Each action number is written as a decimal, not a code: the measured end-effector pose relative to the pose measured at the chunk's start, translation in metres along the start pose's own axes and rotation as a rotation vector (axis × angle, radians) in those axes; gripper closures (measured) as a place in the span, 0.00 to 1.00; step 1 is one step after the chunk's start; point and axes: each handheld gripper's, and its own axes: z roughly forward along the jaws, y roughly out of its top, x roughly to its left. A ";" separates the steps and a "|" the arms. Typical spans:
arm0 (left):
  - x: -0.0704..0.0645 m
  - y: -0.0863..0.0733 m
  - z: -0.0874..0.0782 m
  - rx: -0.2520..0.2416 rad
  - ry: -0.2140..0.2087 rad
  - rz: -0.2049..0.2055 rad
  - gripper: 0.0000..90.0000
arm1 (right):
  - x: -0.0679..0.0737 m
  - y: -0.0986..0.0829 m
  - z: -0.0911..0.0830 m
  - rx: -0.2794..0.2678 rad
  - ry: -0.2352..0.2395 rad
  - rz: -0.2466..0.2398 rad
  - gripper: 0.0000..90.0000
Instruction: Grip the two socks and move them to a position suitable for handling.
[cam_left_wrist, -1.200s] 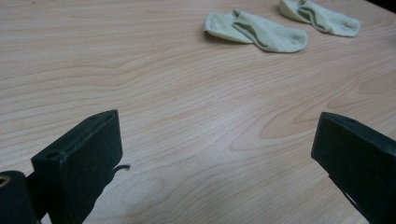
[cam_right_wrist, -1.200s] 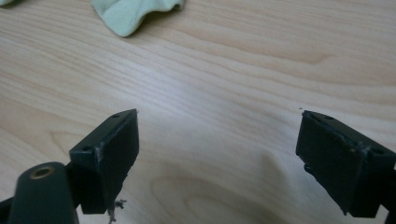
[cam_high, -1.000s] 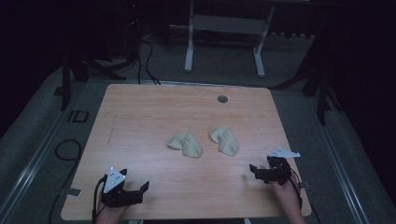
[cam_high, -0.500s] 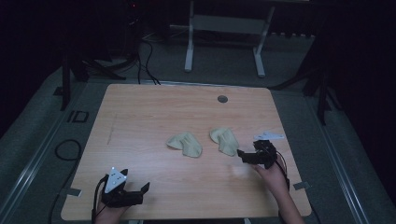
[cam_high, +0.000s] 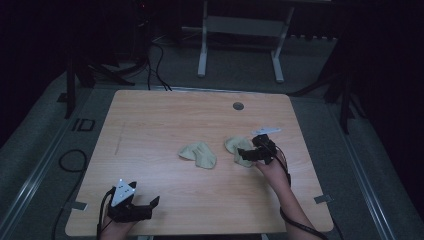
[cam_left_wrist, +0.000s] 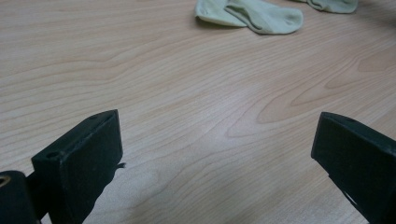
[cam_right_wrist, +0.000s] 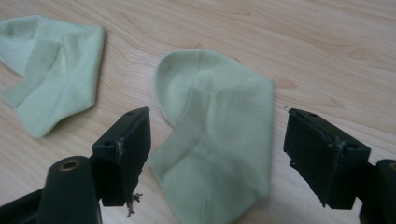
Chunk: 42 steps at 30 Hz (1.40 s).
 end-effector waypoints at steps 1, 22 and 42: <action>0.000 0.000 0.000 0.003 -0.001 0.000 0.02 | 0.000 0.002 0.003 0.009 0.003 0.002 0.25; 0.003 -0.001 -0.003 -0.005 0.012 -0.011 0.02 | 0.005 0.013 0.058 0.098 -0.063 -0.035 0.39; 0.002 -0.001 -0.002 0.001 0.015 -0.036 0.02 | 0.026 0.010 0.039 0.076 -0.074 -0.101 0.86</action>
